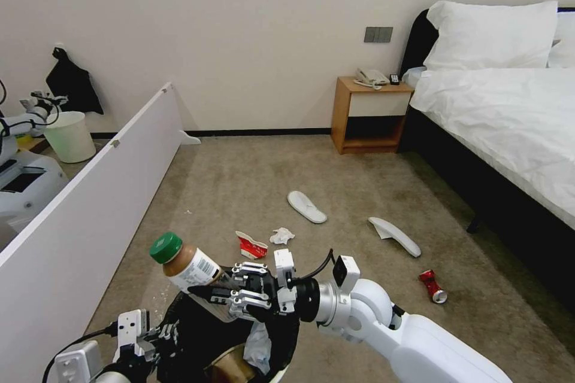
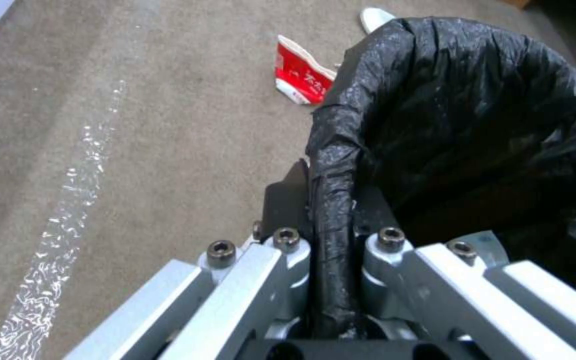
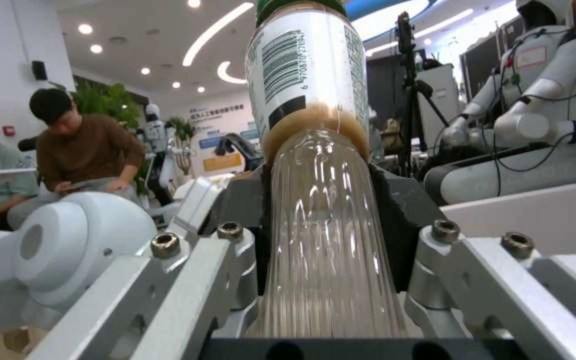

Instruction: Pick up the trash bin, then pick up the garbage from the floor and place it into the trash bin.

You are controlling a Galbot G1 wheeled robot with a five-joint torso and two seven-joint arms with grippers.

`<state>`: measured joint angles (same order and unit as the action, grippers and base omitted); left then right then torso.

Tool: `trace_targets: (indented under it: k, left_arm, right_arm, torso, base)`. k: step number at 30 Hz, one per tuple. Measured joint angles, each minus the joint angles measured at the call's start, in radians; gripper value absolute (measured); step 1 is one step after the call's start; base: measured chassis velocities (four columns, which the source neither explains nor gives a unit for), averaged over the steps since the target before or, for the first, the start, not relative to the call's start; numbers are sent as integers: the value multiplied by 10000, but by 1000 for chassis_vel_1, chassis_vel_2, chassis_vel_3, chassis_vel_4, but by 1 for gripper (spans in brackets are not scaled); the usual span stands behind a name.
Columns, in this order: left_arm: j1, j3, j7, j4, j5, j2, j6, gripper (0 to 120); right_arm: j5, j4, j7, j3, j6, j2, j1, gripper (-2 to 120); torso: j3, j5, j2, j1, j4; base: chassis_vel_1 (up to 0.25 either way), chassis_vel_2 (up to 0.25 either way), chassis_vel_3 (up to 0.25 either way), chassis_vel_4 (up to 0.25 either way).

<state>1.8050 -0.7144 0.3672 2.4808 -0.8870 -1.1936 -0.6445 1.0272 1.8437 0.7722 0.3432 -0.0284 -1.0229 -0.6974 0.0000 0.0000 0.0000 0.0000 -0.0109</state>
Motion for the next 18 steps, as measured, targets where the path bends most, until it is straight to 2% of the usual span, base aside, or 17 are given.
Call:
trace_targets:
  k: [14, 16, 18]
  left_arm:
    - [-74, -24, 80, 59, -291, 34, -46, 4]
    - [-75, -39, 81, 60, -303, 46, -47, 4]
    - [-70, -74, 82, 64, -340, 62, -51, 4]
  right_arm:
    - [-299, -265, -114, 158, -133, -32, 5, 29]
    - [-347, -305, -136, 158, -162, -28, -2, 32]
    - [-409, -382, -161, 129, -199, -7, -21, 44]
  torso:
    - [0, 0, 0, 0, 1]
    - [0, 0, 0, 0, 1]
    - [0, 0, 0, 0, 1]
  base:
    - [0, 0, 0, 0]
    - [0, 0, 0, 0]
    - [0, 0, 0, 0]
